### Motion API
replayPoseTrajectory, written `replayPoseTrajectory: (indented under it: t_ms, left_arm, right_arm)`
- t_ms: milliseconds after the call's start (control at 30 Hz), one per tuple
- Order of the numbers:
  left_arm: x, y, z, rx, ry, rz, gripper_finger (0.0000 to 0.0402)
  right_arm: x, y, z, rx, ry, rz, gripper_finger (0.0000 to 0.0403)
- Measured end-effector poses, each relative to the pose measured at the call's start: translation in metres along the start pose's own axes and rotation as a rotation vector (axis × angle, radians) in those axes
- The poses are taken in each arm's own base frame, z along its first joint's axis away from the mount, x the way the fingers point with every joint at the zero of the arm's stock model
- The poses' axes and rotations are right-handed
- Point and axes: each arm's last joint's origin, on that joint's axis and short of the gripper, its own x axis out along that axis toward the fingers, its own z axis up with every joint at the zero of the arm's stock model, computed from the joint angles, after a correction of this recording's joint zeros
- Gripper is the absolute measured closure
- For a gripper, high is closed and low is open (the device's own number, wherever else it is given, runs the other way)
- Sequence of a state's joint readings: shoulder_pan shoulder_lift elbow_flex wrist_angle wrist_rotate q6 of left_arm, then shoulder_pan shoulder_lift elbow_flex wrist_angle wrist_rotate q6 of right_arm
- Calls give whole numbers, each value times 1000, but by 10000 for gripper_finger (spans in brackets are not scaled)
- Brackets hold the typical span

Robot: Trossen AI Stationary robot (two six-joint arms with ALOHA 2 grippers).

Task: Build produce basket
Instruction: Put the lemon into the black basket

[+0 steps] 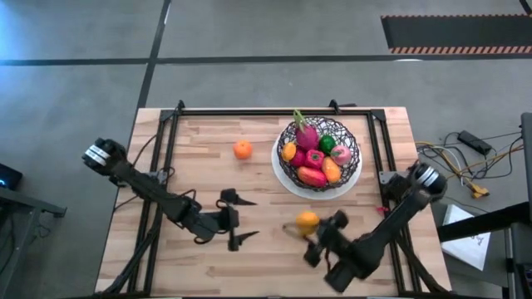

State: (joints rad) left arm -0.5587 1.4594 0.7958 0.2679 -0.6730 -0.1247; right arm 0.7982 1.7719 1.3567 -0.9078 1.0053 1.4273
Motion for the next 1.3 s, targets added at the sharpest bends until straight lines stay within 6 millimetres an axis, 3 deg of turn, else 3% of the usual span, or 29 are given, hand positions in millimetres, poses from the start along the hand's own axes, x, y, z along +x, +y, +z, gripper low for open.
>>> replayPoseTrajectory:
  t_ms: [200, 400, 533, 767, 1067, 1300]
  left_arm:
    - [0, -4, -36, -124, 43, 2, 9]
    - [14, -16, -64, -214, -22, -19, 8]
    - [25, -23, -76, -218, -30, -21, 8]
    - [33, -29, -86, -201, -5, -18, 8]
    - [33, -29, -86, -200, -4, -18, 8]
    - [33, -29, -86, -200, -4, -18, 8]
  right_arm:
    - [2, -63, 58, -48, 282, -220, 139]
    - [36, -115, 110, -182, 481, -322, 139]
    - [62, -141, 129, -291, 602, -330, 132]
    - [93, -172, 132, -340, 840, -267, 129]
    - [97, -178, 125, -350, 940, -223, 94]
    - [100, -187, 107, -346, 1043, -243, 68]
